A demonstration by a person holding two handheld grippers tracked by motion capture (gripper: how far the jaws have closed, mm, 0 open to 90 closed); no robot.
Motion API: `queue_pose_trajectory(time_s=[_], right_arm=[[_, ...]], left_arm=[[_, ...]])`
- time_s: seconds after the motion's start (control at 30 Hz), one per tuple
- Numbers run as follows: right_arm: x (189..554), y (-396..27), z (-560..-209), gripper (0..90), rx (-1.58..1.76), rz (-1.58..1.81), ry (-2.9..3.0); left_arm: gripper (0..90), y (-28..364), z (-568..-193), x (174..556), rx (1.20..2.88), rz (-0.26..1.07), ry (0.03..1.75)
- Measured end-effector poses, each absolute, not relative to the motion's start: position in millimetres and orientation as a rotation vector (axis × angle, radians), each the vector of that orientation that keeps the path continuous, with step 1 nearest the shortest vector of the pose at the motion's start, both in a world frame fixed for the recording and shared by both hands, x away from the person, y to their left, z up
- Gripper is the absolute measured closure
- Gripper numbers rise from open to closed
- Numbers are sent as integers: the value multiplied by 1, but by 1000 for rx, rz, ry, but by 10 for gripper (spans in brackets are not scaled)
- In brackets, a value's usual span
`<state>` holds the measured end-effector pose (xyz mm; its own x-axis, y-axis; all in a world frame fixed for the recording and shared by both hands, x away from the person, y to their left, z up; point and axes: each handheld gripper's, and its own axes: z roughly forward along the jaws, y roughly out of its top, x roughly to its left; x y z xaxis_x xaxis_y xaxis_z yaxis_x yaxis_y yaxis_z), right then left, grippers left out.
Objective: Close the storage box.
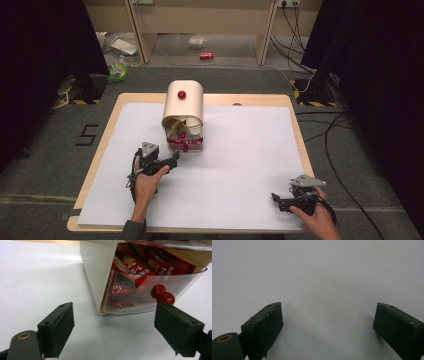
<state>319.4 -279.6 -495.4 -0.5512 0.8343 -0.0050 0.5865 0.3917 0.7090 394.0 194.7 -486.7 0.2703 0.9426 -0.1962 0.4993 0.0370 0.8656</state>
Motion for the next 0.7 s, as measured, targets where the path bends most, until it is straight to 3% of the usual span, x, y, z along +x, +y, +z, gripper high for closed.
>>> queue_pose_trajectory(time_s=[0.7], right_arm=[[320,-280,-495,93,1230,951,2295]], left_arm=[[159,197,-485,385,1594,582,1363]])
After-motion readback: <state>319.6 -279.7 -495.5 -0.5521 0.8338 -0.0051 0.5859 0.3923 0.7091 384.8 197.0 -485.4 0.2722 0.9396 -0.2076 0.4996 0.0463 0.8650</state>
